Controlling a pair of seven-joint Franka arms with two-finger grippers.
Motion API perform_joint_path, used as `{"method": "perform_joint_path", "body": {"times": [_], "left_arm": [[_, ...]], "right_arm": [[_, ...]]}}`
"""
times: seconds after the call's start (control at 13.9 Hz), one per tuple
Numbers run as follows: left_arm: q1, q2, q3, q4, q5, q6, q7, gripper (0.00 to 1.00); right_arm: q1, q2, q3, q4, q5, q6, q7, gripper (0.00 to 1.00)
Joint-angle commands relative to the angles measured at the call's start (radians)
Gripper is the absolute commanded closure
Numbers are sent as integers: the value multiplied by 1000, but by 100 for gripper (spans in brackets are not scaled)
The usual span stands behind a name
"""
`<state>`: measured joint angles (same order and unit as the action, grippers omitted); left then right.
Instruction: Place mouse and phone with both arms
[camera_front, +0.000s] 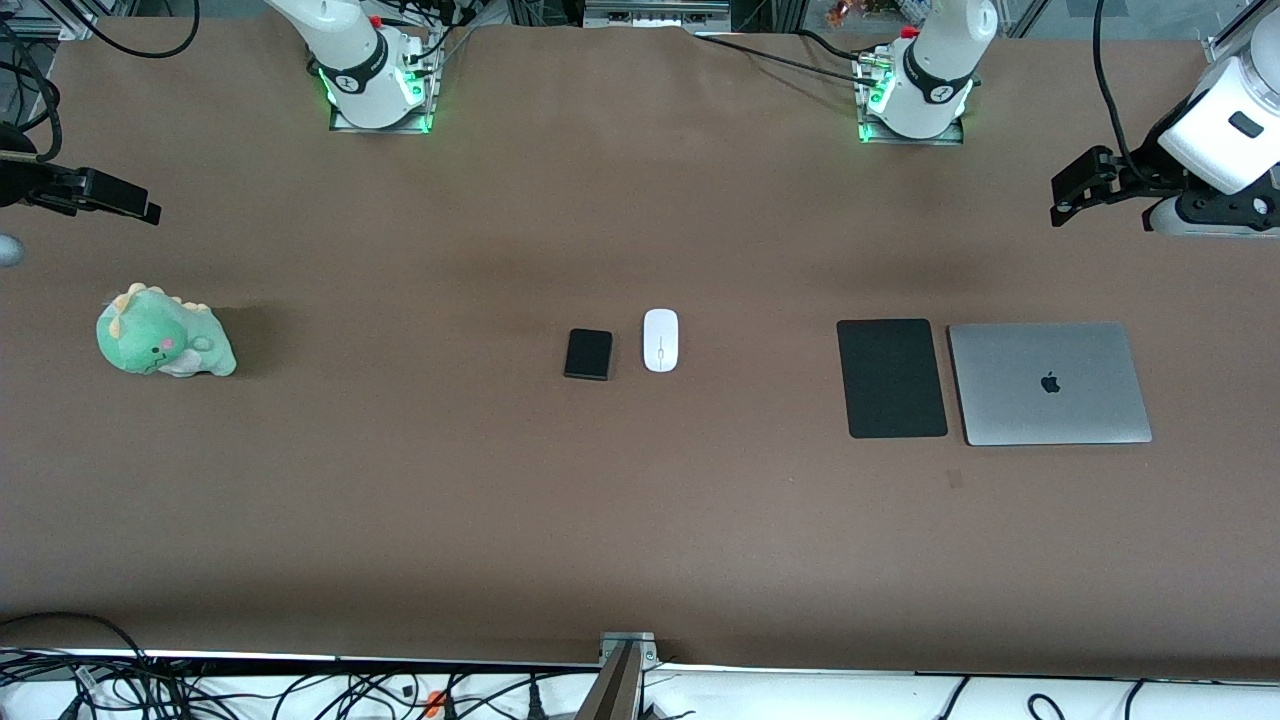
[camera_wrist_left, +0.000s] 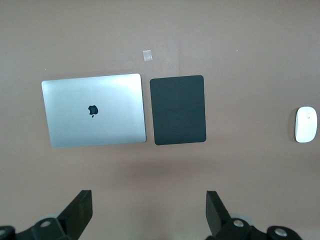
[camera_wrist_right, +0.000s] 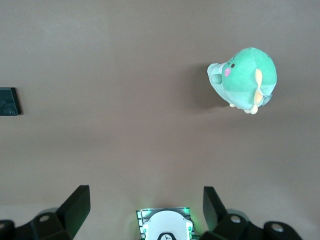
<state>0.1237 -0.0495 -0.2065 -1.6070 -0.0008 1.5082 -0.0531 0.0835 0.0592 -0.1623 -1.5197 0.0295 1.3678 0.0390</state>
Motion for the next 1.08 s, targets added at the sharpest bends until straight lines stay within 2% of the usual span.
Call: {"method": "perform_joint_path", "body": {"times": [0.0, 0.36, 0.57, 0.79, 1.01], "left_arm": [[7, -13, -8, -2, 16, 0, 16, 0], [-9, 20, -11, 22, 2, -43, 13, 0], [-15, 68, -40, 21, -33, -75, 13, 0], [-16, 155, -128, 21, -77, -73, 3, 0], [-18, 244, -229, 6, -79, 51, -81, 0]], "right_arm": [[-7, -4, 3, 7, 15, 1, -11, 0], [-4, -4, 4, 7, 7, 2, -11, 0], [-4, -4, 4, 6, 7, 2, -11, 0], [-2, -4, 4, 7, 7, 2, -11, 0], [1, -4, 6, 6, 6, 1, -11, 0]]}}
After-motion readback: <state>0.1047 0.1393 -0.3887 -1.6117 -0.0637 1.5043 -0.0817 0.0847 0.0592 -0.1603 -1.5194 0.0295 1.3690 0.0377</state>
